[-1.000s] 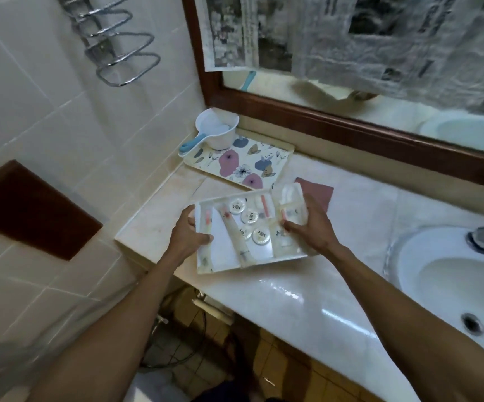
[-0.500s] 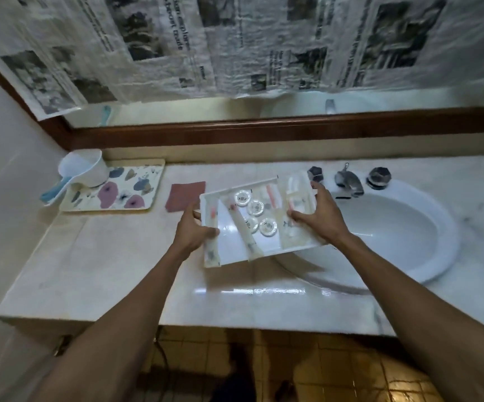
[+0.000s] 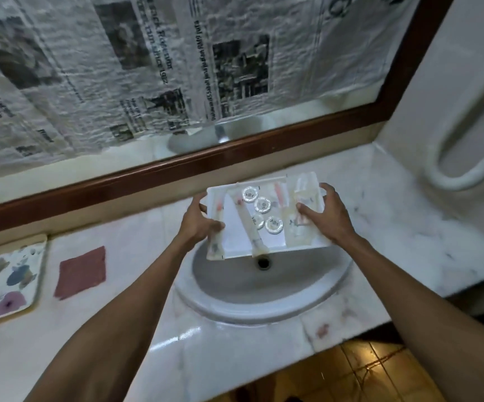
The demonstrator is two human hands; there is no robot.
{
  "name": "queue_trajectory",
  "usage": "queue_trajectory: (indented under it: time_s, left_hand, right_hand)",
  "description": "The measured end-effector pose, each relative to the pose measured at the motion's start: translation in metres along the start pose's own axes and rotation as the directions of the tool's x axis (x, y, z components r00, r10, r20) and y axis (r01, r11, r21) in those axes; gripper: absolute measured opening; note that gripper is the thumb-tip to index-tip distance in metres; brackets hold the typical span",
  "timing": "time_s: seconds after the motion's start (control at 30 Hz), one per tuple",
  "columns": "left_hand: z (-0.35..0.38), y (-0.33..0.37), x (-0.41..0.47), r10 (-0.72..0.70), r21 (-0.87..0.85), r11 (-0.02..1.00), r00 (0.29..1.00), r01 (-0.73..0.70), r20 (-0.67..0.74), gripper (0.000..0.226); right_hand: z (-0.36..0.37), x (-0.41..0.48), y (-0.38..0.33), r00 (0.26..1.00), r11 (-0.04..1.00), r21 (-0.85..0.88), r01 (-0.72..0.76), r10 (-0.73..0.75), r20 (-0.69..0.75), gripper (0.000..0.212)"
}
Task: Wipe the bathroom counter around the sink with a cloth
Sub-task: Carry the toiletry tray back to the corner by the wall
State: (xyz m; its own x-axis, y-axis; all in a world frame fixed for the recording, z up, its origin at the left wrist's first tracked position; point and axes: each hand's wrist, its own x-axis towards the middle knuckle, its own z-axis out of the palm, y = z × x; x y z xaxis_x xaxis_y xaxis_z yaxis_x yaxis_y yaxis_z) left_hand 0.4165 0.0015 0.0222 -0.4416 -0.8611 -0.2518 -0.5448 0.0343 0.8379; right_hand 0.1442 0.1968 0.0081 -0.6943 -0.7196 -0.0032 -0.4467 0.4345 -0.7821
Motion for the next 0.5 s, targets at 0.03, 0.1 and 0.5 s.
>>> queue_trajectory:
  time_s: [0.03, 0.1, 0.5]
  left_hand:
    - [0.01, 0.007, 0.01, 0.001, 0.005, 1.0, 1.0, -0.001, 0.019, 0.088]
    - [0.03, 0.022, 0.024, 0.006, 0.028, 1.0, 0.998, -0.008, 0.055, 0.086]
    - [0.167, 0.097, 0.105, -0.079, 0.092, 0.993, 0.994, 0.073, 0.069, 0.097]
  right_hand:
    - [-0.008, 0.005, 0.007, 1.0, 1.0, -0.001, -0.014, 0.014, -0.024, 0.086]
    - [-0.023, 0.014, 0.021, 0.998, 0.999, -0.011, -0.043, 0.043, -0.043, 0.085]
    - [-0.097, 0.126, 0.112, 0.982, 0.982, -0.037, -0.186, 0.184, -0.036, 0.082]
